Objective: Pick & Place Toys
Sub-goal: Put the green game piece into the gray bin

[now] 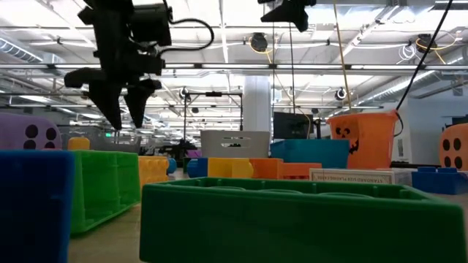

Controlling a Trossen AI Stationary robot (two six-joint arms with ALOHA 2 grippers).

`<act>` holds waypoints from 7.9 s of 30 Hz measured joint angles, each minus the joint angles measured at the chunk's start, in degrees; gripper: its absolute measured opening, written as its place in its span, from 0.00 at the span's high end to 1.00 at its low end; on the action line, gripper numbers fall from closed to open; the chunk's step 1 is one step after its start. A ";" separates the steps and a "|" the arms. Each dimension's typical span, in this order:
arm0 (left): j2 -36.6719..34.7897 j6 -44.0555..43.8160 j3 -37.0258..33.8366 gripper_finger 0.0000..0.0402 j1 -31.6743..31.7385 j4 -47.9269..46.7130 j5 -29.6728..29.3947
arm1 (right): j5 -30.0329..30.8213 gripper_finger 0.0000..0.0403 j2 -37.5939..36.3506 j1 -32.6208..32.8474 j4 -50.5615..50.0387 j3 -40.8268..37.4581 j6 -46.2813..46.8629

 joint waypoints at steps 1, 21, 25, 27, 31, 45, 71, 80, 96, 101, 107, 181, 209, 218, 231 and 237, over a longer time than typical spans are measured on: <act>0.61 0.56 -0.02 0.36 0.56 0.01 0.70 | 0.00 0.48 0.02 0.00 -0.91 0.00 0.05; 8.12 9.73 -0.02 0.36 5.79 3.18 7.67 | 0.10 0.48 -0.76 0.00 2.83 -10.54 5.78; 8.48 12.00 -0.07 0.36 5.77 3.59 9.30 | -0.02 0.48 -0.72 0.00 3.13 -11.62 7.01; 9.06 12.65 -0.07 0.36 5.93 3.62 9.41 | -0.07 0.48 -0.72 0.00 3.31 -11.65 7.06; 11.20 12.60 -0.07 0.36 6.87 3.51 9.48 | -0.07 0.48 -0.72 0.00 3.21 -11.69 7.04; 16.39 11.78 -0.08 0.36 9.25 3.63 9.52 | -0.11 0.48 -0.72 0.02 3.20 -11.69 7.87; 16.03 8.51 0.05 0.65 9.42 3.22 9.51 | 0.00 0.48 -0.72 0.02 3.22 -11.69 7.70; 15.21 4.58 -0.09 0.66 9.42 2.61 9.29 | 0.07 0.48 -0.72 0.02 3.20 -11.69 7.68; 9.39 3.22 -0.08 0.85 9.42 2.93 9.17 | 0.11 0.48 -0.72 0.02 3.44 -11.69 6.55; 9.94 3.13 -0.07 0.95 9.32 3.21 9.11 | 0.11 0.48 -0.72 0.02 3.49 -11.69 6.37; 10.07 3.99 -0.07 0.95 9.31 3.63 9.01 | 0.11 0.48 -0.72 0.02 3.46 -11.69 6.75; 0.56 -10.87 32.98 1.00 9.25 -2.28 19.15 | -1.44 0.48 0.06 -1.15 21.65 -11.69 -2.51; 5.49 -21.02 32.98 1.00 5.39 5.58 28.73 | -4.47 0.48 3.61 1.49 29.58 -11.65 -7.08; 8.56 -23.37 32.98 1.00 4.48 7.88 30.17 | -4.70 0.48 4.83 2.09 30.05 -11.74 -6.90; 8.82 -25.82 32.98 1.00 6.34 11.39 33.19 | -4.63 0.48 5.31 2.45 27.88 -11.65 -6.08; 8.82 -25.78 32.98 1.00 6.32 11.89 33.22 | -4.63 0.48 5.22 2.45 28.34 -11.65 -6.11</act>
